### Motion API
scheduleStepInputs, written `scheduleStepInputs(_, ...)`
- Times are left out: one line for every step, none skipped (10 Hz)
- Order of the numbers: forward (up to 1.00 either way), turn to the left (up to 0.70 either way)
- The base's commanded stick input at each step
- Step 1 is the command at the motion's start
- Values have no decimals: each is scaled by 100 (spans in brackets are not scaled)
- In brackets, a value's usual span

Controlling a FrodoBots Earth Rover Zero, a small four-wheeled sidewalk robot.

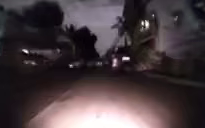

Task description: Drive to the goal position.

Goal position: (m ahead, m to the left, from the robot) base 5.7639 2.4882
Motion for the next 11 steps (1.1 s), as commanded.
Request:
scheduleStepInputs(100,0)
scheduleStepInputs(100,0)
scheduleStepInputs(100,0)
scheduleStepInputs(100,0)
scheduleStepInputs(100,6)
scheduleStepInputs(100,27)
scheduleStepInputs(100,24)
scheduleStepInputs(100,3)
scheduleStepInputs(100,0)
scheduleStepInputs(100,0)
scheduleStepInputs(100,0)
